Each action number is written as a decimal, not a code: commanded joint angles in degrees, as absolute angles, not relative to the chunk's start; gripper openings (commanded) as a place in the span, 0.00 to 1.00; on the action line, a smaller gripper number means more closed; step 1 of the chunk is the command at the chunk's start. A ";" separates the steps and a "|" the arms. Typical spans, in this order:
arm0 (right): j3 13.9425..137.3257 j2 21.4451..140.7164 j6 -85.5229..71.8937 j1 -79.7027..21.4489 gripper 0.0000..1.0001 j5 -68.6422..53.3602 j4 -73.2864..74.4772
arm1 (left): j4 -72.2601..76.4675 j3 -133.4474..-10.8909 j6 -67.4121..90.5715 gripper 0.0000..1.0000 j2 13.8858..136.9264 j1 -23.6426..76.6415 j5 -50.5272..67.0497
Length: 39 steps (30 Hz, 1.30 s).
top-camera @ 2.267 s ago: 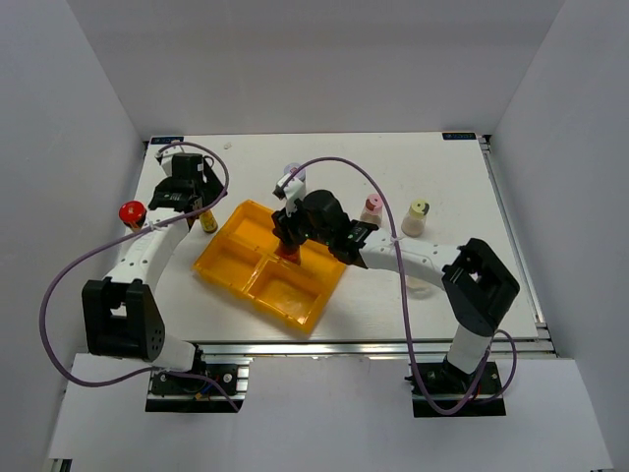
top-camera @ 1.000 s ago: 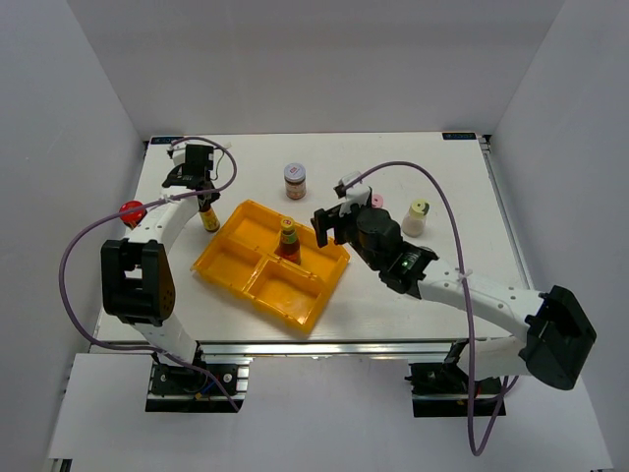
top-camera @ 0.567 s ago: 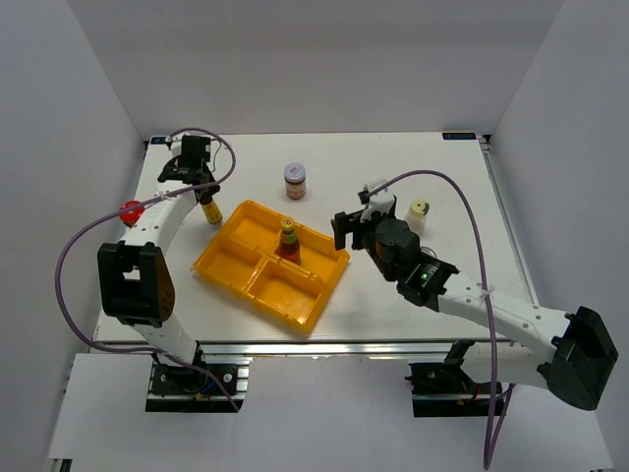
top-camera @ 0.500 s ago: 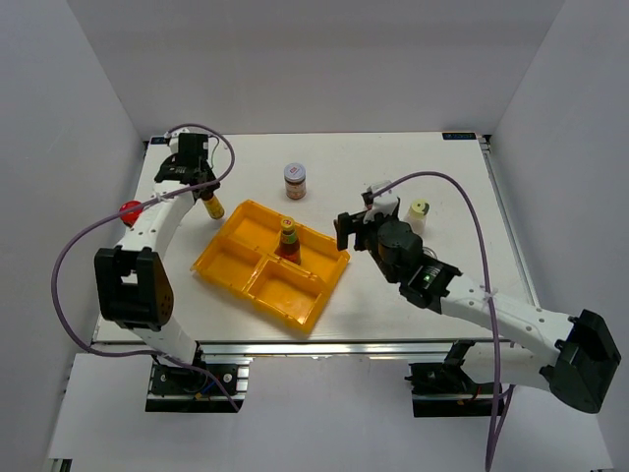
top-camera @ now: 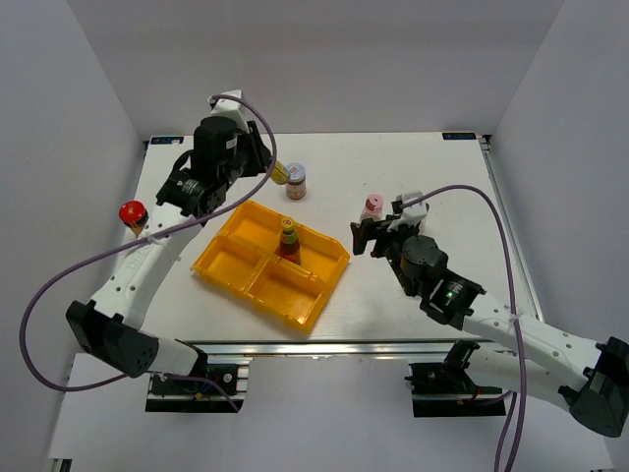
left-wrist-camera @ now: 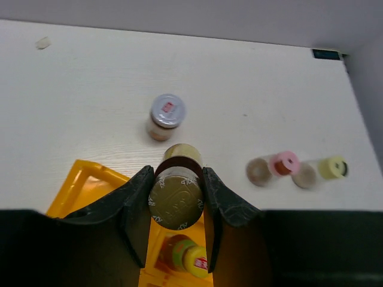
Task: Organize the condiment bottles
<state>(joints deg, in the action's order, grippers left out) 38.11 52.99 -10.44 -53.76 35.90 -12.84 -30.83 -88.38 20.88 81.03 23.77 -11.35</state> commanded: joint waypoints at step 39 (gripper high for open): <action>33.66 40.16 -14.06 -52.65 0.89 51.68 -7.12 | -26.37 -74.71 21.35 0.00 89.73 54.23 -26.72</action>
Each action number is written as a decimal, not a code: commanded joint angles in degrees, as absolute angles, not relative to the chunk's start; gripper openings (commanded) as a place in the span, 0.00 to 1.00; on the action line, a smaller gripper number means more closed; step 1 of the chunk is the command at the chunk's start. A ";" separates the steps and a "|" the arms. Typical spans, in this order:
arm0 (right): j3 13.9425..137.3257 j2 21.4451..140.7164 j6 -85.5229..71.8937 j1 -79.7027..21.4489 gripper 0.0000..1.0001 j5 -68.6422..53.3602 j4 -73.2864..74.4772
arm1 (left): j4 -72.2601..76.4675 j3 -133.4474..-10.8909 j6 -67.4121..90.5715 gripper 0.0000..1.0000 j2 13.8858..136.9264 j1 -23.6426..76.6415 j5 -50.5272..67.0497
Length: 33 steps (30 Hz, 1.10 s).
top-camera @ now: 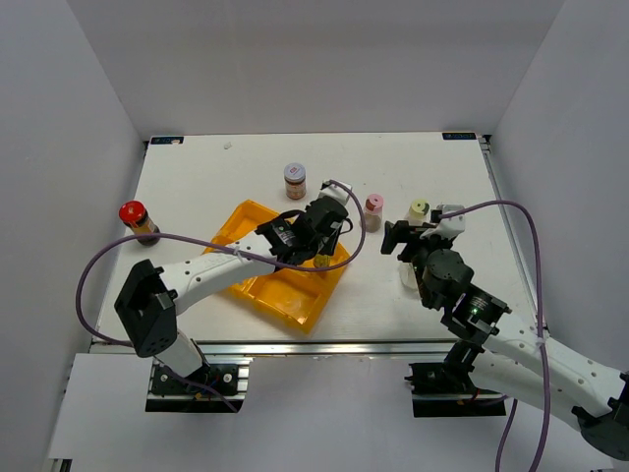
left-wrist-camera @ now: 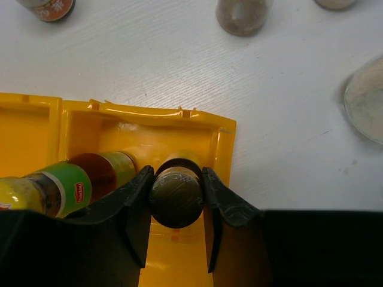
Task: Organize the condiment bottles
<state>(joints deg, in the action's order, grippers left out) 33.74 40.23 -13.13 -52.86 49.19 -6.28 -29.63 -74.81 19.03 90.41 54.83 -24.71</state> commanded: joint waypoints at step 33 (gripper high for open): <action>38.23 46.84 -16.70 -50.01 0.89 49.92 -0.27 | -25.75 -72.24 23.91 0.98 86.14 52.56 -25.40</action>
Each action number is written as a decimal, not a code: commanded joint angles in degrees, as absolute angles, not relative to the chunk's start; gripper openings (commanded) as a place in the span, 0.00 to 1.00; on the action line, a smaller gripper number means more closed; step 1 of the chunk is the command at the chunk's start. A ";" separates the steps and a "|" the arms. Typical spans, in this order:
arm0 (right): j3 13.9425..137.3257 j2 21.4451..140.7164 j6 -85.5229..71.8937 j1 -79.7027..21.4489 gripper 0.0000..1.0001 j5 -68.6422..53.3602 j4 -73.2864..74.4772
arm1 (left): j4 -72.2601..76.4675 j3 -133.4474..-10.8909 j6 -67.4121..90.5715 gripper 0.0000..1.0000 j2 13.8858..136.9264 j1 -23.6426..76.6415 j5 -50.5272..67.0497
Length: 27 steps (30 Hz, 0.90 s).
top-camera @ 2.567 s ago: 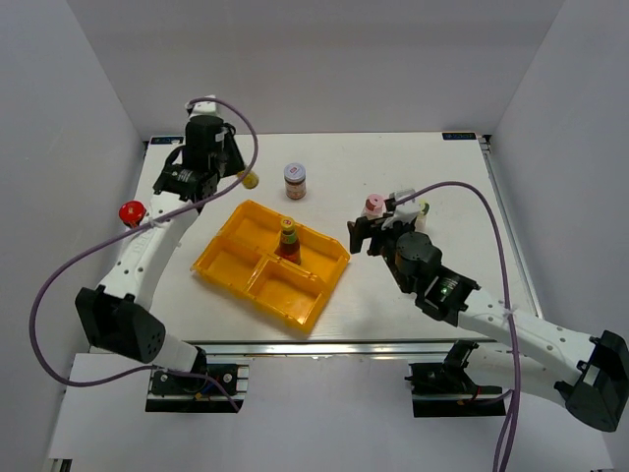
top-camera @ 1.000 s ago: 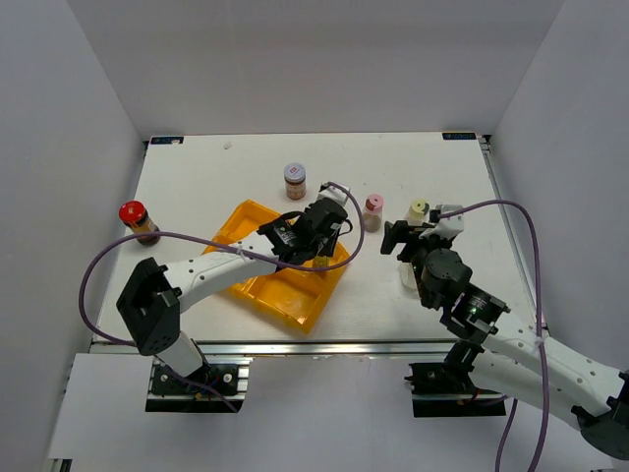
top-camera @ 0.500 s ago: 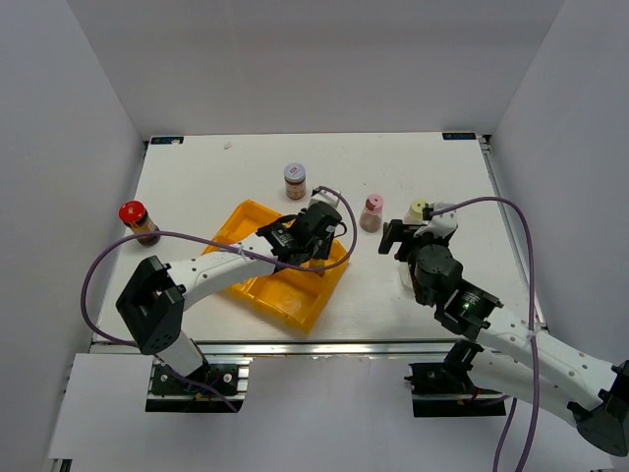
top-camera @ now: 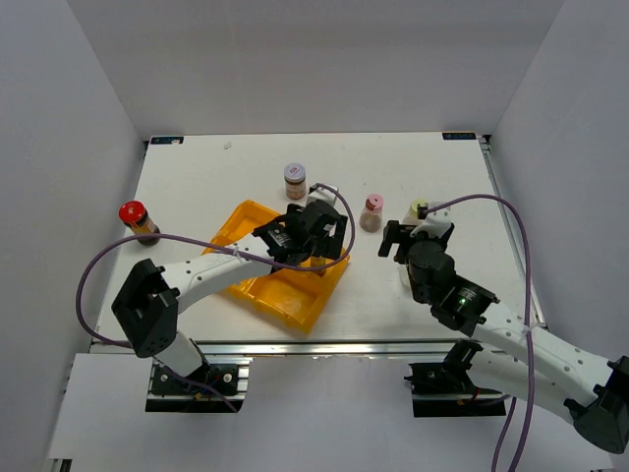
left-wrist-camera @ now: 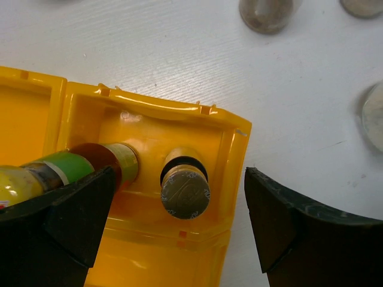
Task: Organize the condiment bottles
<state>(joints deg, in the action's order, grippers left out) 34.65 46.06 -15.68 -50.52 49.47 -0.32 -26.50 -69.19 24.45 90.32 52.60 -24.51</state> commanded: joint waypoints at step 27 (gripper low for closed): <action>52.81 67.84 -12.05 -34.10 0.89 20.66 6.94 | -26.80 -71.91 28.91 0.98 76.47 29.03 -23.12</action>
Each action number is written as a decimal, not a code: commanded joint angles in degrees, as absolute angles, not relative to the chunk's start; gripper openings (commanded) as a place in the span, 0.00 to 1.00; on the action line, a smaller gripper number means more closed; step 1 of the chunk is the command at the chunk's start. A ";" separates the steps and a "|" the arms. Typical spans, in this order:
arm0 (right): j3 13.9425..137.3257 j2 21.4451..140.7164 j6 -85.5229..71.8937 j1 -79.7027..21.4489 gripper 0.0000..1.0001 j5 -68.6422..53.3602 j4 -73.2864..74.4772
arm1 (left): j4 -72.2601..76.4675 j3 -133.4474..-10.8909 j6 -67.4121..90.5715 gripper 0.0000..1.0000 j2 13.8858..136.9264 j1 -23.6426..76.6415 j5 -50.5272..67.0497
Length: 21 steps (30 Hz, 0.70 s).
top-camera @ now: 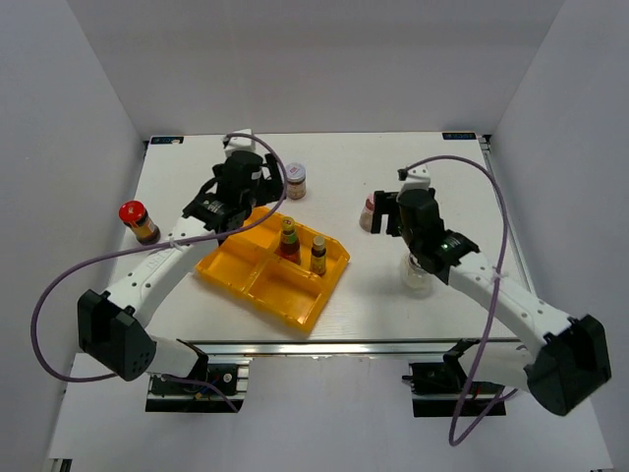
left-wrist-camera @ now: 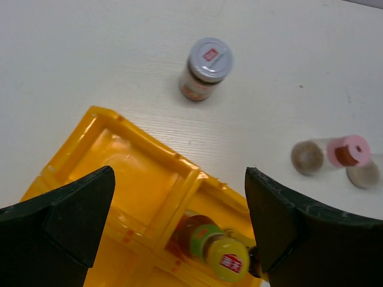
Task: Organize the condiment bottles
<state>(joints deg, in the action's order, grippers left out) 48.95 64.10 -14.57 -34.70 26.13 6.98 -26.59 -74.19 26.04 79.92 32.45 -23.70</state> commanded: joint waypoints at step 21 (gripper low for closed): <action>71.98 98.61 -13.27 -31.47 0.89 27.51 9.23 | -24.87 -59.68 30.94 0.98 73.30 14.59 -17.31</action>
<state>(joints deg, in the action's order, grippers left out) 68.97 97.36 -11.90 -32.40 25.61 9.58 -26.33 -60.31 30.26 77.21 15.07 -17.54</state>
